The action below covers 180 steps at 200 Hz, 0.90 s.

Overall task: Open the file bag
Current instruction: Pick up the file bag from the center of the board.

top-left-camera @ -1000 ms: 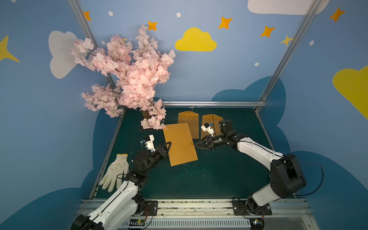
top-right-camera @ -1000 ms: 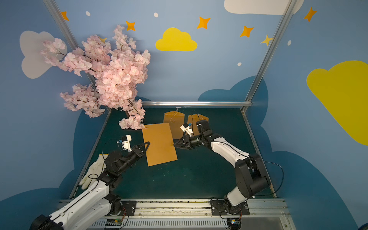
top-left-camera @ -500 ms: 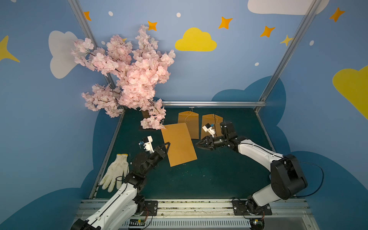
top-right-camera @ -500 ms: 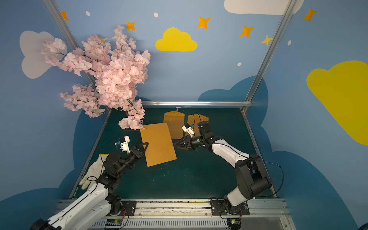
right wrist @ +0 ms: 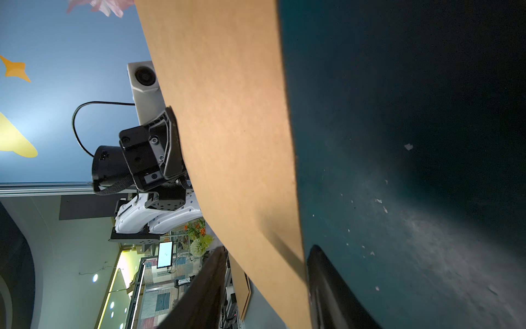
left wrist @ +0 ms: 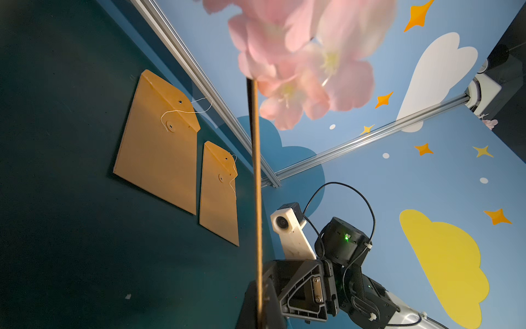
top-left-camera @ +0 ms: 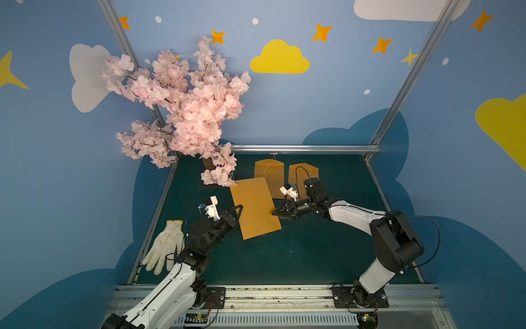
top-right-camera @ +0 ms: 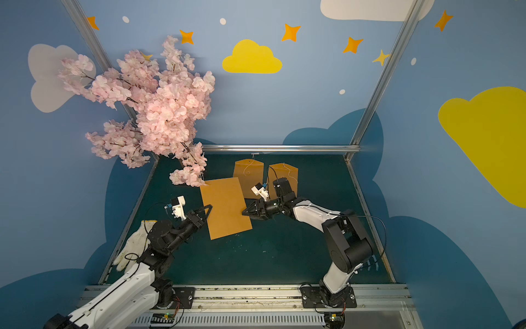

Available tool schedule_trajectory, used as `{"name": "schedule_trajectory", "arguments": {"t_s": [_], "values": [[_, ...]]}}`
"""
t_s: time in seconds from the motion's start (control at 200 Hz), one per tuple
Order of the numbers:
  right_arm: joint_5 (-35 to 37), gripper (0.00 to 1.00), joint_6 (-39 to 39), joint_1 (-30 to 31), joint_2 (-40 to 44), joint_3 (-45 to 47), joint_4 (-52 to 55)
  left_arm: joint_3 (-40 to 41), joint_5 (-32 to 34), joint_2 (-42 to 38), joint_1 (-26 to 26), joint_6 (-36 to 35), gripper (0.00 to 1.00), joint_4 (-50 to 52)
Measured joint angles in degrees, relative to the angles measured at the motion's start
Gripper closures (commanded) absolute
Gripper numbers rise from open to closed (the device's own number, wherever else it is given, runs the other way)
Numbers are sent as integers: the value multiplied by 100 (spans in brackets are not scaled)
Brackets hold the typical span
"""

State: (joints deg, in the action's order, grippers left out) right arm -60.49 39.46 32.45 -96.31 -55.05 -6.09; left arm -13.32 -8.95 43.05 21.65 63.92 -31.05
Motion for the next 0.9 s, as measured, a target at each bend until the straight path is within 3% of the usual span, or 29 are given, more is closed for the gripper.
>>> {"name": "schedule_trajectory", "arguments": {"t_s": [0.34,0.651,0.756,0.901], "values": [[-240,61,525,105,-133,345,-1001,0,-2,0,-33,0,97,-2],[-503,93,896,173,-236,433,-1703,50,0,4,-61,46,96,0],[-535,96,863,179,-234,433,-1709,79,20,9,-66,39,84,116],[-564,97,688,179,-212,422,-1558,55,-22,-2,-33,-79,54,535]]}}
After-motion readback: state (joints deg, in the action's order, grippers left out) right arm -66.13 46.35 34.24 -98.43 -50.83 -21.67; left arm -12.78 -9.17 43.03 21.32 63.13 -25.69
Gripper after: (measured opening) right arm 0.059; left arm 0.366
